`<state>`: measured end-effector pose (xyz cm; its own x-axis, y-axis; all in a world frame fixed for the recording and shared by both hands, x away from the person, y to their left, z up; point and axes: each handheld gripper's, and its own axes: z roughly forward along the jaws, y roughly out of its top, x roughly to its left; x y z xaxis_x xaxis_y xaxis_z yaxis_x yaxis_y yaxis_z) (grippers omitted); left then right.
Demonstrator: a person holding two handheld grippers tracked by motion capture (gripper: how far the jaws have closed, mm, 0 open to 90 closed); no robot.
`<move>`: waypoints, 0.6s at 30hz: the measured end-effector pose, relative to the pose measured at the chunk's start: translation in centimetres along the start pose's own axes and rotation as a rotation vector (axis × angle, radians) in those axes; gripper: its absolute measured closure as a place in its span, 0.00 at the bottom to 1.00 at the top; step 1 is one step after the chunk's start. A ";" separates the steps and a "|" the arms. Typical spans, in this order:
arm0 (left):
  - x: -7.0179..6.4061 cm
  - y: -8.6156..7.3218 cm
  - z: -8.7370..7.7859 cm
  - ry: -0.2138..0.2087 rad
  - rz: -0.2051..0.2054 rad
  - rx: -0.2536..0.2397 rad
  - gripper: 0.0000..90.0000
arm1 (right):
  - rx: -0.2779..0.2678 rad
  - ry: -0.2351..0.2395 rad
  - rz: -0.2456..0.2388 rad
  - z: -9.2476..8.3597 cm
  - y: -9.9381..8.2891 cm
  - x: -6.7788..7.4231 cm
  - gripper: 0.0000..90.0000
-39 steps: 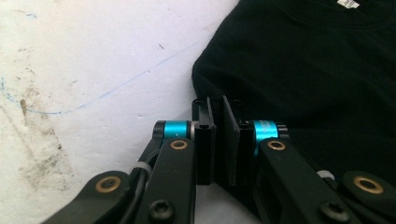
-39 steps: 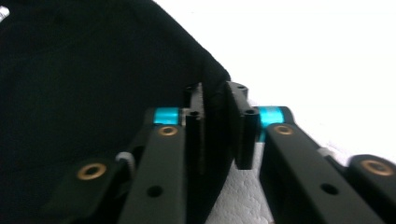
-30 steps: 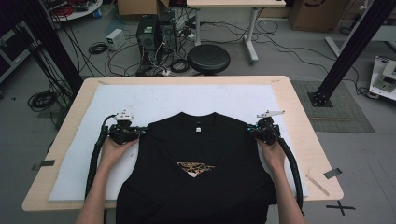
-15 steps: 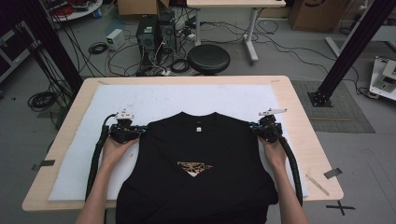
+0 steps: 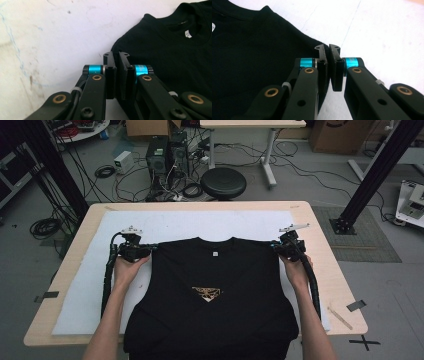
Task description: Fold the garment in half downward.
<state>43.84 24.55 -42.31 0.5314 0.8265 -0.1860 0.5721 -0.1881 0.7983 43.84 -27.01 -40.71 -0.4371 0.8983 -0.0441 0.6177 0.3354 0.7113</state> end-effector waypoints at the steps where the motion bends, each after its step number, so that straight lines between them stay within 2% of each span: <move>1: 0.1 0.5 0.1 0.004 -0.014 0.004 0.94 | 0.004 -0.011 -0.003 0.0 0.3 0.0 0.97; 4: 0.2 1.1 0.3 0.014 -0.016 0.010 0.94 | 0.015 -0.016 0.002 0.4 0.9 -0.4 0.97; 5: 0.1 1.8 0.3 0.022 -0.006 -0.003 0.94 | 0.013 -0.015 0.004 0.6 1.1 -0.5 0.97; 6: 0.2 2.1 0.2 0.020 -0.013 -0.025 0.94 | 0.014 -0.018 0.008 0.9 1.6 -0.8 0.97; 8: 0.5 2.8 0.3 0.022 -0.033 -0.006 0.94 | 0.008 -0.018 0.019 1.1 2.1 -1.1 0.97; 12: 0.5 4.1 0.2 0.030 -0.045 -0.028 0.94 | -0.012 -0.016 0.045 1.2 3.0 -1.5 0.97; 14: 0.2 4.3 0.2 0.036 -0.031 -0.029 0.94 | -0.013 -0.016 0.041 1.0 3.7 -1.6 0.97; 18: -0.1 3.9 0.1 0.028 -0.019 -0.041 0.94 | -0.011 -0.010 0.038 0.8 3.7 -1.5 0.96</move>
<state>46.10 23.73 -39.23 0.5026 0.8443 -0.1858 0.5556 -0.1508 0.8176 47.32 -26.89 -38.53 -0.4066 0.9133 -0.0235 0.6270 0.2976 0.7199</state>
